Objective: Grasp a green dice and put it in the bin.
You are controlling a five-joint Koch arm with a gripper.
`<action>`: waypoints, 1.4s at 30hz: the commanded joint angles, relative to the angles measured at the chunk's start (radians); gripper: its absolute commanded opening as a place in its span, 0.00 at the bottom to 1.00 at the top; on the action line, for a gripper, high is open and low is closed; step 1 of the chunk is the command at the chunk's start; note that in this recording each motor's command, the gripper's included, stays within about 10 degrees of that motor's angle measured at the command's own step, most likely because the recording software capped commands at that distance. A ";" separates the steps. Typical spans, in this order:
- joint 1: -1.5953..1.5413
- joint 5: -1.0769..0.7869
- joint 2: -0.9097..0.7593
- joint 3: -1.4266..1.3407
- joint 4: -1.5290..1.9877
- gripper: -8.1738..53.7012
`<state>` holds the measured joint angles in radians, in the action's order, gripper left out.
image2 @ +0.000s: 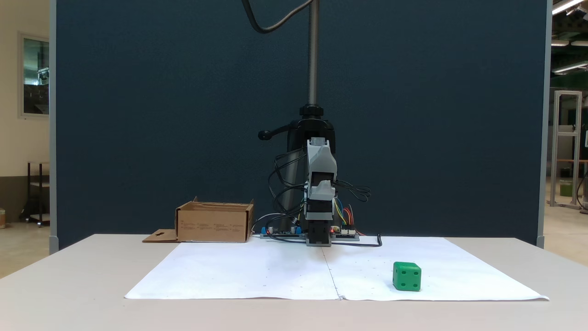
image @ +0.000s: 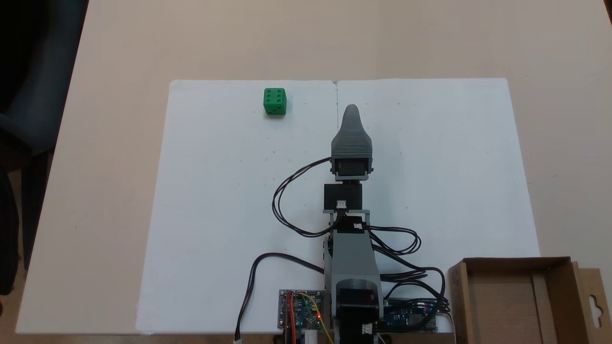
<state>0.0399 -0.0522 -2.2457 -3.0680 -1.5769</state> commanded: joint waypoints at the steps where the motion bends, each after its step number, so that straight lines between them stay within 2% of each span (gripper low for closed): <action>1: 0.103 -0.140 -0.107 -0.061 0.148 0.85; 5: 0.100 -0.140 -0.107 -0.061 0.412 0.85; 42: 0.072 -0.137 -0.107 -0.061 0.434 0.85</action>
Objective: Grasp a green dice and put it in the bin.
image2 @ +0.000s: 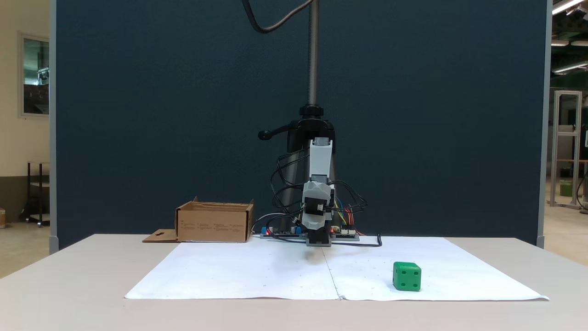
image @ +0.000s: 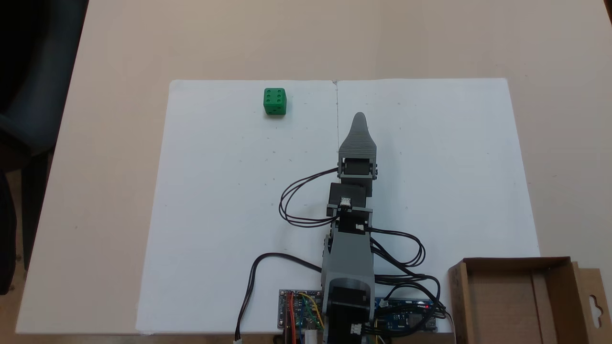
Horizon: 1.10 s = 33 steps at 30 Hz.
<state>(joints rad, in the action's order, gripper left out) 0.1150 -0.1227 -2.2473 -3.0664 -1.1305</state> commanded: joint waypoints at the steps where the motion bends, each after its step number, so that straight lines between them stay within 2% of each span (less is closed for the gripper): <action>1: -0.003 -0.066 -0.106 -0.063 -0.012 0.85; 15: -0.005 -0.066 -0.107 -0.063 -0.021 0.84; 24: -0.015 -0.067 -0.107 -0.028 0.012 0.80; 27: -0.032 -0.067 -0.109 0.080 0.207 0.80; 33: -0.057 0.017 -0.087 0.537 0.682 0.80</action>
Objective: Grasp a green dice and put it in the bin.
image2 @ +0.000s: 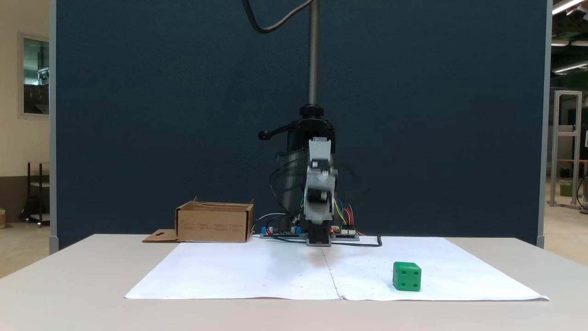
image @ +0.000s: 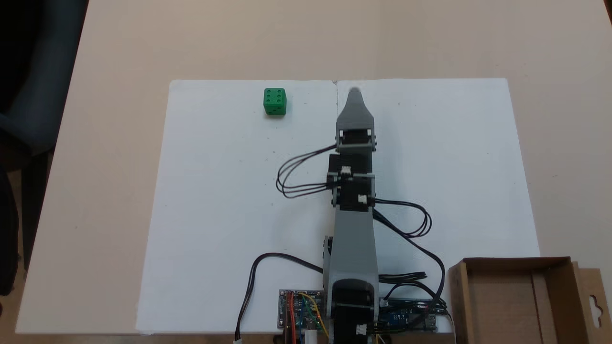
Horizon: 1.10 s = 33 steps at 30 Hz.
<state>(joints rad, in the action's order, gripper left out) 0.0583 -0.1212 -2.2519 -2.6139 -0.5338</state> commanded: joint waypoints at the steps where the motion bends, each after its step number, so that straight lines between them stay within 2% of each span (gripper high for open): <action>1: -0.003 0.038 -0.057 0.152 0.155 0.80; 6: -0.057 0.146 0.086 0.472 0.487 0.80; 14: -0.118 0.347 0.437 0.936 0.945 0.80; 19: -0.302 0.538 0.624 1.186 1.274 0.80; 25: -0.482 0.641 0.744 1.319 1.561 0.80; 30: -0.500 0.658 0.867 1.413 1.778 0.80; 33: -0.482 0.658 0.933 1.456 1.767 0.80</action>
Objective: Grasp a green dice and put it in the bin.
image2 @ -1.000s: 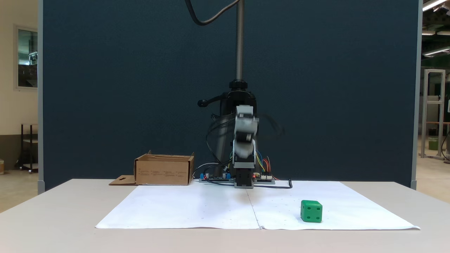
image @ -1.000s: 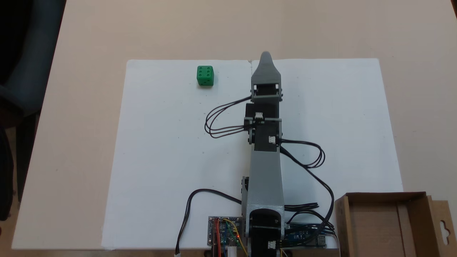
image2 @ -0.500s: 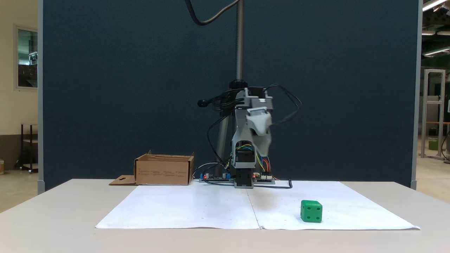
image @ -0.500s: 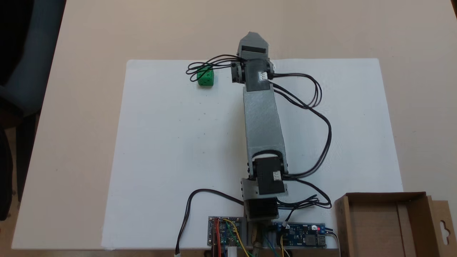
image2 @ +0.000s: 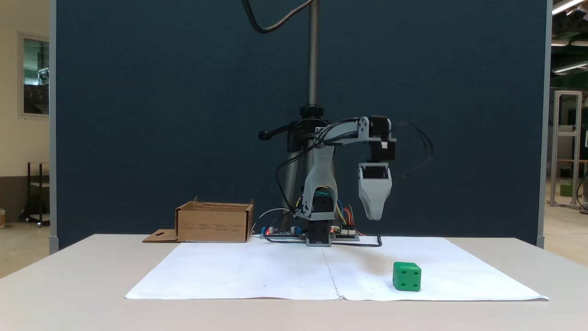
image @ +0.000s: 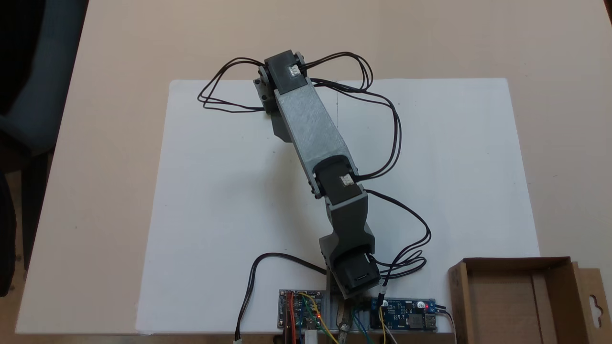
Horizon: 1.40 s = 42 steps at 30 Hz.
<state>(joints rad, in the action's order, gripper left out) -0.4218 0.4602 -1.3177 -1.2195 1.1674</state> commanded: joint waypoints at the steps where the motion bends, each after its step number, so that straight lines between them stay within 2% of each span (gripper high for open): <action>1: 0.006 0.078 0.015 0.067 0.048 0.79; 6: 0.025 0.087 0.081 0.091 -0.044 0.78; 22: 0.034 0.146 0.282 0.445 -0.074 0.78; 42: 0.023 0.149 0.405 0.462 -0.199 0.78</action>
<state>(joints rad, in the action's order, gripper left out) -0.3835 0.5246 -0.8974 -0.8007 1.0124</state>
